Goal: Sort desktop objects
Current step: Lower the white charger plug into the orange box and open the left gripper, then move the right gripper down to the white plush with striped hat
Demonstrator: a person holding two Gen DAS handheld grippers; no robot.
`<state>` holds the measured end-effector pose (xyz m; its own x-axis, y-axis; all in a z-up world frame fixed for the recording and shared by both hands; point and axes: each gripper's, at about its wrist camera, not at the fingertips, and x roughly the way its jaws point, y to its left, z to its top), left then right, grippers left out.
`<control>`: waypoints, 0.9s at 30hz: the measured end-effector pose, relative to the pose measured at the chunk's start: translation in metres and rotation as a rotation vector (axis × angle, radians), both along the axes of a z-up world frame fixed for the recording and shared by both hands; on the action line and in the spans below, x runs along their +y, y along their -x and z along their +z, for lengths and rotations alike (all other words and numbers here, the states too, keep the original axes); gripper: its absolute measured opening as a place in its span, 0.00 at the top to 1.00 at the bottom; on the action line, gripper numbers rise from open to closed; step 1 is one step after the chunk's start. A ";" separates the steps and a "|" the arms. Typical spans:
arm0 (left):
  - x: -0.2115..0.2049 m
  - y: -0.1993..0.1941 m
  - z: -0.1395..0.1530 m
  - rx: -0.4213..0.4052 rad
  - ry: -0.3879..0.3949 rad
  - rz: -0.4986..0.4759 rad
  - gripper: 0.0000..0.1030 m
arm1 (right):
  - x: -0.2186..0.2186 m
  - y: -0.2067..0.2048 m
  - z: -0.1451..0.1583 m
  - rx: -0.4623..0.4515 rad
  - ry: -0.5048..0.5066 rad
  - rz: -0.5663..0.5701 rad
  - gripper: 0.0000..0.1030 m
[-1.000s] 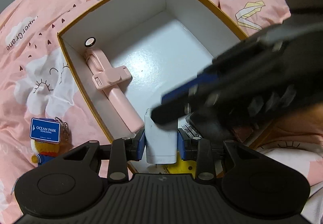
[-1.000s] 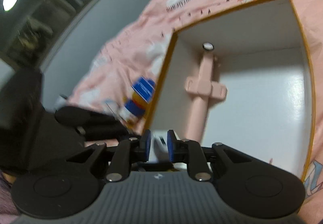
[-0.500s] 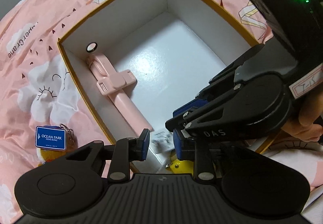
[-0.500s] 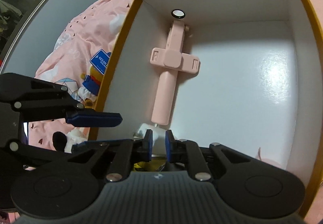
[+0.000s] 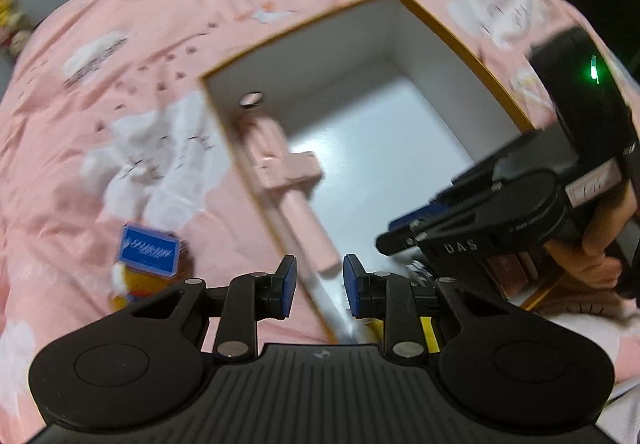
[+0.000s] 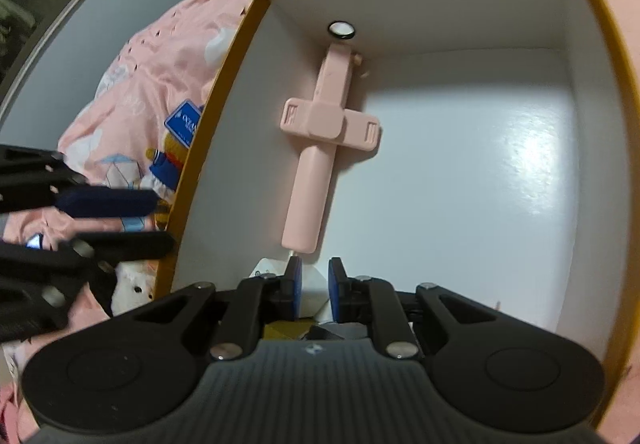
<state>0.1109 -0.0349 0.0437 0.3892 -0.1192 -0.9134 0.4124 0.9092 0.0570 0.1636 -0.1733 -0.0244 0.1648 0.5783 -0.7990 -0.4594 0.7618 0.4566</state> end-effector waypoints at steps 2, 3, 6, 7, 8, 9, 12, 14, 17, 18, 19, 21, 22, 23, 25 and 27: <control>0.012 0.002 0.002 -0.006 0.022 0.053 0.71 | 0.007 -0.003 0.002 -0.001 0.017 0.016 0.84; 0.016 0.004 0.002 -0.008 0.034 0.071 0.71 | 0.010 -0.005 0.002 0.002 0.018 0.025 0.84; 0.029 0.009 0.001 -0.013 0.078 0.126 0.71 | 0.021 -0.016 0.002 0.047 0.006 0.065 0.84; 0.033 0.011 0.001 -0.014 0.096 0.142 0.71 | 0.025 -0.021 0.000 0.068 0.008 0.078 0.84; 0.037 0.013 0.000 -0.016 0.112 0.157 0.71 | 0.029 -0.025 -0.002 0.084 0.018 0.088 0.84; 0.041 0.015 0.000 -0.018 0.129 0.173 0.71 | 0.033 -0.030 -0.004 0.100 0.030 0.099 0.84; 0.053 0.021 -0.002 -0.023 0.166 0.209 0.71 | 0.042 -0.039 -0.013 0.164 0.069 0.123 0.85; 0.060 0.024 -0.005 -0.017 0.178 0.224 0.71 | 0.048 -0.041 -0.015 0.182 0.086 0.139 0.85; 0.068 0.027 -0.012 -0.008 0.188 0.246 0.71 | 0.059 -0.041 -0.018 0.183 0.113 0.163 0.85; 0.070 0.028 -0.014 -0.004 0.196 0.254 0.71 | 0.062 -0.041 -0.021 0.212 0.097 0.174 0.85; 0.073 0.029 -0.015 -0.002 0.206 0.260 0.71 | 0.064 -0.042 -0.023 0.245 0.066 0.180 0.85; 0.076 0.030 -0.017 0.001 0.226 0.266 0.71 | 0.066 -0.042 -0.024 0.265 0.047 0.185 0.85; 0.077 0.031 -0.018 0.001 0.233 0.265 0.71 | 0.066 -0.042 -0.023 0.259 0.062 0.175 0.85; 0.078 0.032 -0.018 -0.002 0.239 0.263 0.71 | 0.065 -0.043 -0.021 0.246 0.071 0.165 0.85; 0.080 0.033 -0.018 -0.008 0.251 0.260 0.71 | 0.058 -0.044 -0.013 0.216 0.085 0.151 0.84; 0.083 0.034 -0.020 -0.009 0.266 0.266 0.71 | 0.050 -0.044 -0.007 0.195 0.099 0.140 0.84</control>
<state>0.0768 0.0480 0.0235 0.4464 -0.2459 -0.8604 0.1608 0.9679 -0.1932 0.2071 -0.1232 -0.0313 -0.0740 0.5018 -0.8618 -0.4743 0.7424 0.4731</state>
